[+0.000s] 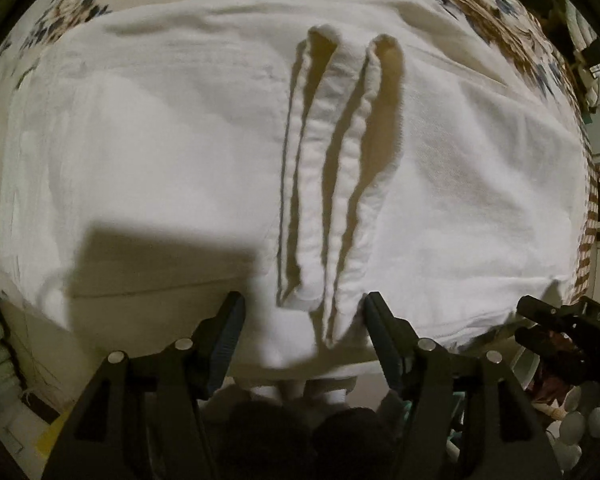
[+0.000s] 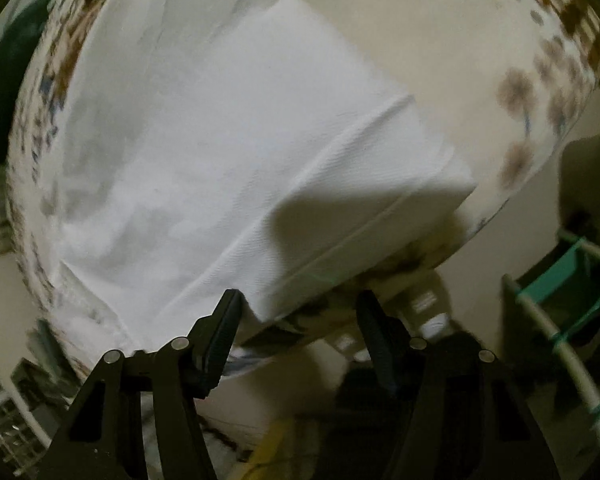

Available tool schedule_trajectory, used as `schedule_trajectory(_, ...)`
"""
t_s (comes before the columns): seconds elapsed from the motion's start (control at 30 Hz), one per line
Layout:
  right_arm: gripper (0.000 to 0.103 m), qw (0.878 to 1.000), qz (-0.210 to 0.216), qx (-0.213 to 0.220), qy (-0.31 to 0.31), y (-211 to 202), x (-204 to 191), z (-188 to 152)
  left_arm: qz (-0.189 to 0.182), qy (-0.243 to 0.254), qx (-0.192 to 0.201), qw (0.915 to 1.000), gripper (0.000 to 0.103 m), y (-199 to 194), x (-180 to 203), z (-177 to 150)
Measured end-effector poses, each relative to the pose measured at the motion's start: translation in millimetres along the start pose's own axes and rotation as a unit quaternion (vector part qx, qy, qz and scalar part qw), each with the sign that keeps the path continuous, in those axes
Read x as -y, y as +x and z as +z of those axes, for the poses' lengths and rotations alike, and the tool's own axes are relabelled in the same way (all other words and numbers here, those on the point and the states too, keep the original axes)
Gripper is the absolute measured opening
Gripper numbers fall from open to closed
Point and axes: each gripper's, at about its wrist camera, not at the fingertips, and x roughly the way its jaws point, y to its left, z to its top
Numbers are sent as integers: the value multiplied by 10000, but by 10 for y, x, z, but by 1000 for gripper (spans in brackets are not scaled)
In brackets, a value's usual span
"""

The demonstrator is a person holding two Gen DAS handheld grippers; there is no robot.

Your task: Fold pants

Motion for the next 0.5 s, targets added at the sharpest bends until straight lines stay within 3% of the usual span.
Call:
schedule_trajectory(0.2, 63, 9984, -408, -112, -375, -52, -261, 31, -245, -382, 14, 9990, 60, -117, -92, -45)
schedule_trajectory(0.3, 64, 9968, -151, -110, -772, -228, -464, -25, -821, -1160, 681, 9875, 58, -517, -367, -168)
schedule_trajectory(0.33, 66, 9956, -126, -84, -920, -269, -546, -50, -931, -1362, 893, 9822, 65, -639, -485, -222)
schedule_trajectory(0.37, 66, 9933, -137, -37, -1143, -319, -656, -104, -1019, -1553, 1062, 9768, 85, -726, -617, -273)
schedule_trajectory(0.4, 66, 9913, -149, -11, -1309, -349, -744, -144, -1029, -1734, 1186, 9723, 94, -778, -743, -297)
schedule_trajectory(0.5, 66, 9865, -217, -13, -1623, -347, -937, -246, -940, -2558, 1463, 9510, 97, -750, -1278, -460)
